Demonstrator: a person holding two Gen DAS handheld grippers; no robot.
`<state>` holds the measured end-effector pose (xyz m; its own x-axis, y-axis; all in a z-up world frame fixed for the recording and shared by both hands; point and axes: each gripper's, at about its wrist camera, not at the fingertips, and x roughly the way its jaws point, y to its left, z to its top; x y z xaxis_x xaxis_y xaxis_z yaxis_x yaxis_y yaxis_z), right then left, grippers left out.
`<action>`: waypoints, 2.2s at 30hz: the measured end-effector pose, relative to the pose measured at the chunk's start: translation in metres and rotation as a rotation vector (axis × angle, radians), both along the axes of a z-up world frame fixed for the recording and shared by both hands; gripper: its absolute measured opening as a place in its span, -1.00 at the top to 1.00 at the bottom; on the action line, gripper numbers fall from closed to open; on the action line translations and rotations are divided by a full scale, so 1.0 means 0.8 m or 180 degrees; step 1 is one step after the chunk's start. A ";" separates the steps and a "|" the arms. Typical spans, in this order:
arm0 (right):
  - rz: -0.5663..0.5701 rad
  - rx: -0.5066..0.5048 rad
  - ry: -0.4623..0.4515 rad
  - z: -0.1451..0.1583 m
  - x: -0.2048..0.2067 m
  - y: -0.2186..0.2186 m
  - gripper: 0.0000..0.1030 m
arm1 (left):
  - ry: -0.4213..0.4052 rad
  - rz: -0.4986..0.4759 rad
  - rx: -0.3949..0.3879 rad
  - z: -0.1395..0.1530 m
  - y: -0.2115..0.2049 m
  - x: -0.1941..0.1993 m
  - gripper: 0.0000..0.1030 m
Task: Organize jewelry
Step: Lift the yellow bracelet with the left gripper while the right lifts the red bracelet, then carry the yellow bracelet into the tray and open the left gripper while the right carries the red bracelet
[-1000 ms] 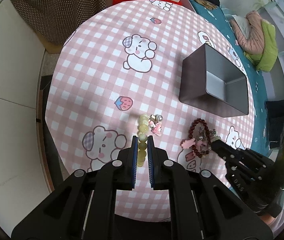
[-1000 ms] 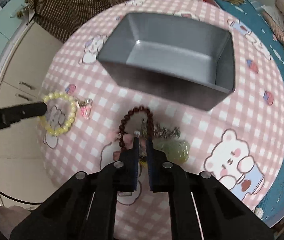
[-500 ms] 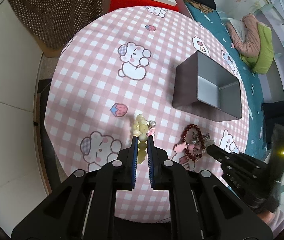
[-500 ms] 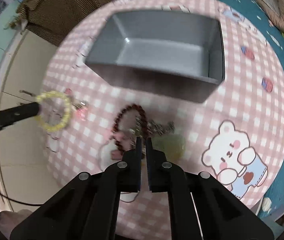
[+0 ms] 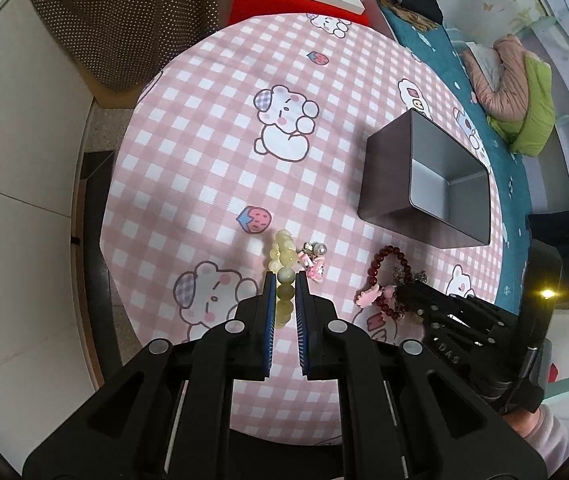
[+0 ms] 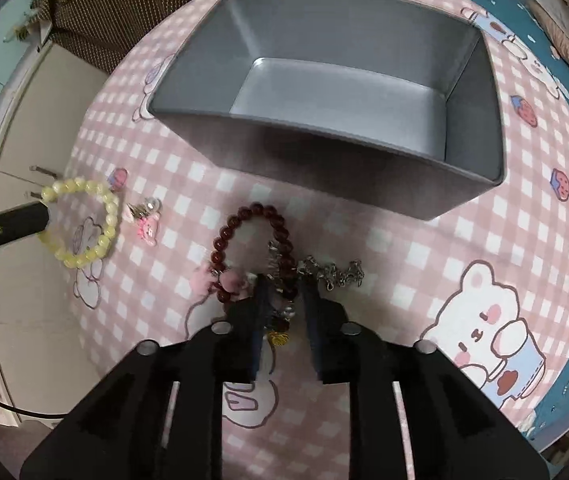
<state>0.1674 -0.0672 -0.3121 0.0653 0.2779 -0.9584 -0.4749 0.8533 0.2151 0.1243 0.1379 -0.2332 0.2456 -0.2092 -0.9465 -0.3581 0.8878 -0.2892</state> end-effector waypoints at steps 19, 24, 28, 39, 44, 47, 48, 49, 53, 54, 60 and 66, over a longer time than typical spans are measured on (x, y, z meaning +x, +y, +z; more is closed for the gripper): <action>-0.0195 0.0458 -0.0312 0.078 -0.001 -0.047 0.87 | -0.0251 -0.0185 0.0088 0.030 -0.010 0.010 0.82; -0.0240 0.0573 -0.0534 0.115 -0.005 -0.045 0.87 | -0.0362 -0.0247 0.0118 0.044 -0.017 0.016 0.82; -0.0304 0.0672 -0.0698 0.143 -0.003 -0.049 0.87 | -0.0445 -0.0291 0.0119 0.055 -0.022 0.018 0.82; -0.0495 0.0782 -0.0882 0.170 0.007 -0.067 0.87 | -0.0709 -0.0455 0.0104 0.091 -0.043 0.039 0.82; -0.0610 0.0857 -0.0970 0.183 0.016 -0.077 0.87 | -0.0823 -0.0580 -0.0023 0.108 -0.058 0.059 0.82; -0.0677 0.0901 -0.0989 0.186 0.023 -0.082 0.87 | -0.0869 -0.0683 -0.0082 0.114 -0.070 0.074 0.82; -0.0696 0.0902 -0.0994 0.186 0.026 -0.084 0.87 | -0.0869 -0.0721 -0.0082 0.114 -0.075 0.078 0.82; -0.0726 0.0902 -0.1001 0.185 0.028 -0.086 0.87 | -0.0867 -0.0755 -0.0070 0.114 -0.080 0.081 0.82; -0.0803 0.0921 -0.0994 0.182 0.035 -0.093 0.87 | -0.0775 -0.0889 -0.0139 0.099 -0.099 0.103 0.82; -0.0821 0.0931 -0.0991 0.181 0.037 -0.095 0.87 | -0.0742 -0.0917 -0.0151 0.093 -0.103 0.109 0.82; -0.0914 0.0984 -0.0927 0.175 0.050 -0.101 0.87 | -0.0533 -0.1024 -0.0180 0.058 -0.122 0.136 0.82; -0.0921 0.1014 -0.0811 0.162 0.061 -0.098 0.87 | -0.0368 -0.1063 -0.0191 0.027 -0.130 0.159 0.82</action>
<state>0.2160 -0.1459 -0.1828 0.4040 0.4901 -0.7724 -0.2999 0.8686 0.3944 0.2518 0.0339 -0.2117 0.2589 -0.3503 -0.9001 -0.0130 0.9306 -0.3659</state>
